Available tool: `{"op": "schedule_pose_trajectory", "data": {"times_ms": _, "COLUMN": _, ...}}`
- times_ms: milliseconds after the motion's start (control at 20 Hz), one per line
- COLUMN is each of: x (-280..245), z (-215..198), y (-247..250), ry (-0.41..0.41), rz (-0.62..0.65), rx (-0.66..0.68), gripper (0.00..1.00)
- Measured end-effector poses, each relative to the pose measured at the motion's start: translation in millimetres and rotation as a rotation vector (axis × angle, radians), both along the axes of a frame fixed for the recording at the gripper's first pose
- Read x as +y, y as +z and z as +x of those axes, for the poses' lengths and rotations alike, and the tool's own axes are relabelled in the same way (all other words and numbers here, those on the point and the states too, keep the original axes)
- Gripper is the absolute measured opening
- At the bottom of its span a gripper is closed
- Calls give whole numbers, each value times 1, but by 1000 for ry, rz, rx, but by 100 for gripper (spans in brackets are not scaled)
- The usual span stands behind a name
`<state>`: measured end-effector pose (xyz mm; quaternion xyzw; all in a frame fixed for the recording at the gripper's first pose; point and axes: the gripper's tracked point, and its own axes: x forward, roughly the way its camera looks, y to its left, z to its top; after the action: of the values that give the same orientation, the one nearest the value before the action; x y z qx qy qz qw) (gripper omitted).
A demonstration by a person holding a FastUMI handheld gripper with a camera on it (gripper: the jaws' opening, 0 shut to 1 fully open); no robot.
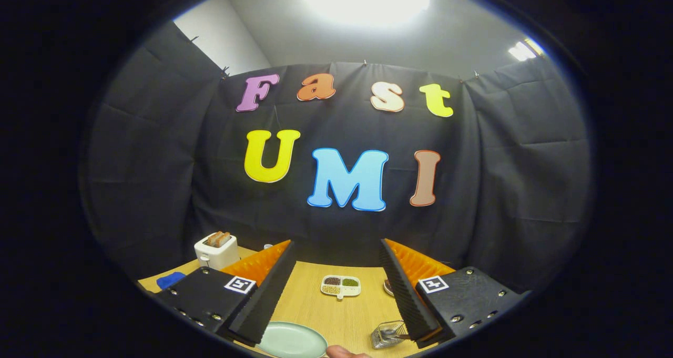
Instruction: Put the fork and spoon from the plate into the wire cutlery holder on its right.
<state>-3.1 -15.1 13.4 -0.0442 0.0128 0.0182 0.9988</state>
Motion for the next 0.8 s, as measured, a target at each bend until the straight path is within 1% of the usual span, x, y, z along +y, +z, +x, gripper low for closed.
{"op": "schedule_pose_trajectory", "data": {"times_ms": 100, "x": 2, "z": 0, "y": 0, "ry": 9, "rz": 19, "rx": -2, "gripper": 97}}
{"op": "schedule_pose_trajectory", "data": {"times_ms": 200, "x": 10, "z": 2, "y": -4, "ry": 37, "rz": 39, "rx": -5, "gripper": 97}}
{"op": "schedule_pose_trajectory", "data": {"times_ms": 400, "x": 26, "z": 7, "y": -17, "ry": 95, "rz": 43, "rx": 40, "gripper": 97}}
{"op": "schedule_pose_trajectory", "data": {"times_ms": 500, "x": 34, "z": 8, "y": -14, "ry": 125, "rz": 47, "rx": 32, "gripper": 97}}
{"op": "schedule_pose_trajectory", "data": {"times_ms": 600, "x": 39, "z": 8, "y": -11, "ry": 144, "rz": 62, "rx": 17, "gripper": 97}}
{"op": "schedule_pose_trajectory", "data": {"times_ms": 800, "x": 49, "z": 1, "y": -15, "ry": 181, "rz": 68, "rx": 29, "gripper": 97}}
